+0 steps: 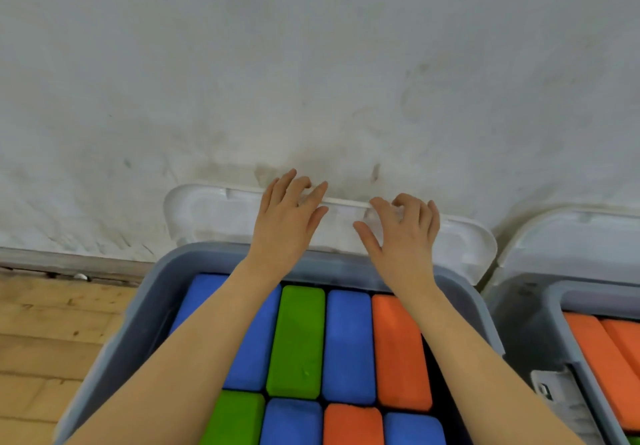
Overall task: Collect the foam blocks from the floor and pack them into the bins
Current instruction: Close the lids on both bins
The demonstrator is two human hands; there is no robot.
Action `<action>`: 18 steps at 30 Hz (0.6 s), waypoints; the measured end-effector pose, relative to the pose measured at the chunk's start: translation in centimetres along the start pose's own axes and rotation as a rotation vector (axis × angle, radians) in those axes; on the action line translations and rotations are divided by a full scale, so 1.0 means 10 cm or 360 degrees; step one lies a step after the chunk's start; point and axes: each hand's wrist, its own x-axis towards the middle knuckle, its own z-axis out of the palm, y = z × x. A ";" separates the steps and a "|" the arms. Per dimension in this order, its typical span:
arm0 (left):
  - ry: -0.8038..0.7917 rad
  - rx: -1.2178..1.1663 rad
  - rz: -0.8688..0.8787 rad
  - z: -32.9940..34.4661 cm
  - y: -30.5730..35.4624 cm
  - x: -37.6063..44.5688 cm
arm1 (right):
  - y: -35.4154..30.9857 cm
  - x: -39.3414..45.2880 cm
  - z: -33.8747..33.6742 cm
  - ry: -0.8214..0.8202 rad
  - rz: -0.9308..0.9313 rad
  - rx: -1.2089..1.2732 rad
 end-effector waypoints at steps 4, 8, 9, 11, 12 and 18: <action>0.0060 -0.0059 0.0031 -0.03 -0.01 0.00 | -0.02 -0.03 -0.08 0.0032 -0.0008 0.0039; 0.0066 -0.0070 0.0069 -0.11 0.02 0.02 | -0.04 0.08 -0.18 0.0055 0.0029 0.0062; 0.0081 -0.0063 0.0075 -0.14 0.03 0.03 | -0.05 0.10 -0.20 0.0071 0.0029 0.0045; 0.0168 -0.0062 0.0073 -0.21 0.05 0.04 | -0.08 0.16 -0.26 0.0143 -0.0023 -0.0041; 0.0236 -0.0065 0.0075 -0.27 0.06 0.05 | -0.10 0.20 -0.30 0.0198 -0.0044 -0.0064; 0.0588 0.0012 0.0201 -0.82 0.17 0.30 | -0.24 0.45 -0.77 0.0466 -0.0020 0.0074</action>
